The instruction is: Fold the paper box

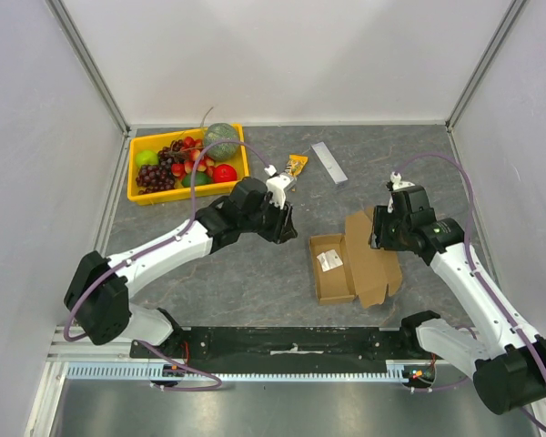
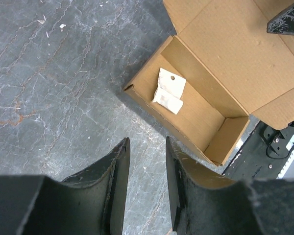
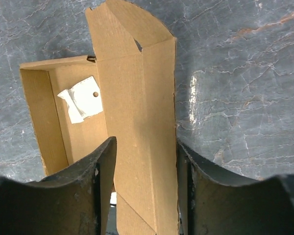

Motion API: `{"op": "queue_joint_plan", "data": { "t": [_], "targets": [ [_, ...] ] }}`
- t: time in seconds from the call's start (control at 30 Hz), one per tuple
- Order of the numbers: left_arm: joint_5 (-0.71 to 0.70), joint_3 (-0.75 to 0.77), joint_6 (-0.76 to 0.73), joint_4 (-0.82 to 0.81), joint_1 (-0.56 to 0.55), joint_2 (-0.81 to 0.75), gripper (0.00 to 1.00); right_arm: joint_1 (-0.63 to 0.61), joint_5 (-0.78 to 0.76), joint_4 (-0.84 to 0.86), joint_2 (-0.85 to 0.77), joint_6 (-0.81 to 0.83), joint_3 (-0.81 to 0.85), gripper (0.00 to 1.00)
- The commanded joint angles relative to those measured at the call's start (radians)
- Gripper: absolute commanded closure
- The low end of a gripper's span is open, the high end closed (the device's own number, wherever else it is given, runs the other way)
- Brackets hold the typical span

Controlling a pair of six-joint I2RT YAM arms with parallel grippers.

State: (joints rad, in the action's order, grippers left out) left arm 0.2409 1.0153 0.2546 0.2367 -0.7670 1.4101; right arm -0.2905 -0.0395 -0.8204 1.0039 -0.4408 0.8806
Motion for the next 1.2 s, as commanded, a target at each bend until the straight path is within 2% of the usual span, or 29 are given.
{"op": "queue_joint_plan", "data": {
  "t": [0.0, 0.17, 0.3, 0.6, 0.87, 1.0, 1.17],
  "targets": [
    [0.009, -0.017, 0.026, -0.034, 0.011, -0.048, 0.58, 0.005, 0.036, 0.05, -0.005, 0.034, -0.003, 0.49],
    [0.008, -0.023, 0.026, -0.034, 0.015, -0.057, 0.58, 0.005, 0.081, 0.063, -0.004, 0.059, 0.0, 0.66],
    [0.008, -0.021, 0.021, -0.03, 0.018, -0.063, 0.58, 0.004, 0.093, 0.075, -0.002, 0.07, 0.001, 0.72],
    [-0.032, -0.064, -0.006, -0.02, 0.051, -0.181, 0.58, 0.004, 0.223, 0.153, 0.081, 0.085, 0.012, 0.79],
    [0.006, -0.164, 0.009, -0.022, 0.179, -0.355, 0.55, -0.004, 0.358, 0.176, 0.209, 0.158, 0.118, 0.85],
    [0.035, -0.188, 0.003, -0.005, 0.224, -0.395, 0.55, -0.042, 0.391, 0.168, 0.274, 0.198, 0.191, 0.89],
    [0.043, -0.201, -0.002, 0.007, 0.256, -0.424, 0.54, -0.14, 0.412, 0.144, 0.358, 0.26, 0.283, 0.9]
  ]
}}
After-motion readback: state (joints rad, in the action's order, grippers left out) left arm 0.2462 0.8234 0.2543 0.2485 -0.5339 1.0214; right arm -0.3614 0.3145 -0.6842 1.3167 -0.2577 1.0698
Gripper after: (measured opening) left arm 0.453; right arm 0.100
